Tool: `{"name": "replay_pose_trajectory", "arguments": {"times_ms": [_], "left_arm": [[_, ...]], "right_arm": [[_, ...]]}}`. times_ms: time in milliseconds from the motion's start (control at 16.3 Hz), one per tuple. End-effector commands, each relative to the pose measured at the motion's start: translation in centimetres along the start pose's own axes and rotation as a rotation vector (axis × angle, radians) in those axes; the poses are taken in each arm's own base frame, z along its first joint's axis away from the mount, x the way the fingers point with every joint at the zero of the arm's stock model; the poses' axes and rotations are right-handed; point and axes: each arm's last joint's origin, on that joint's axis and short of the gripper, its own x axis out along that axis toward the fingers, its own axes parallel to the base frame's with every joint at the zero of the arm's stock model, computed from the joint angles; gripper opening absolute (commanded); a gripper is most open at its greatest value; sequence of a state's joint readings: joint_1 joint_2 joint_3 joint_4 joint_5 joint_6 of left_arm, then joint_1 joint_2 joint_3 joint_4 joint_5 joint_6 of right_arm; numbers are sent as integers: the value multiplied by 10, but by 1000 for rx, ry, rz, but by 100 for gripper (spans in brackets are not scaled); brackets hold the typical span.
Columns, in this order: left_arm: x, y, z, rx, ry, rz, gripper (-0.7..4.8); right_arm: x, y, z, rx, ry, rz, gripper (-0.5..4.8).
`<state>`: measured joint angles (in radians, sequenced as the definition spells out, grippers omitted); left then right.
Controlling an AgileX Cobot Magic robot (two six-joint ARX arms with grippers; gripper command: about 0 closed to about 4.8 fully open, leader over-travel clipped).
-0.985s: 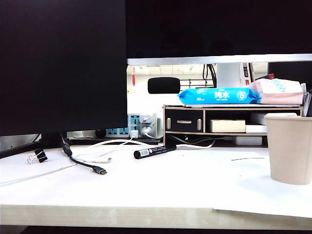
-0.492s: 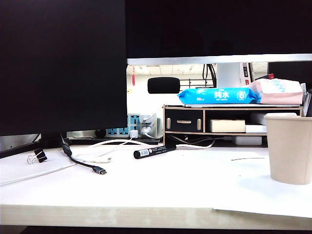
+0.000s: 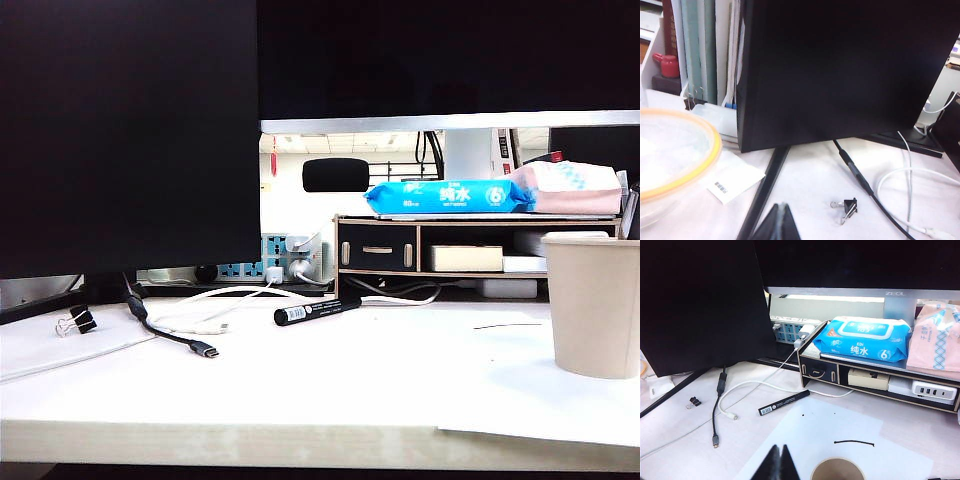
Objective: Pick up the marker from the paper cup and put it on the table.
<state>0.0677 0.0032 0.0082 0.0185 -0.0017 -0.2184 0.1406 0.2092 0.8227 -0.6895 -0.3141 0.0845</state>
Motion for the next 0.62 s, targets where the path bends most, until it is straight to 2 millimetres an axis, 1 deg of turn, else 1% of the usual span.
{"name": "replay_pose_trajectory", "arguments": {"times_ms": [62, 185, 369, 615], "left_arm": [[0, 0, 2, 2, -15, -4, -5], [0, -1, 2, 3, -11, -13, -5], [0, -2, 1, 82, 1, -75, -5], [0, -2, 1, 118, 2, -68, -5]], "right_arm": [[-1, 1, 2, -5, -18, 1, 5], [-1, 1, 2, -5, -18, 1, 5], [-1, 1, 2, -5, -18, 1, 5], [-1, 1, 2, -5, -18, 1, 5]]}}
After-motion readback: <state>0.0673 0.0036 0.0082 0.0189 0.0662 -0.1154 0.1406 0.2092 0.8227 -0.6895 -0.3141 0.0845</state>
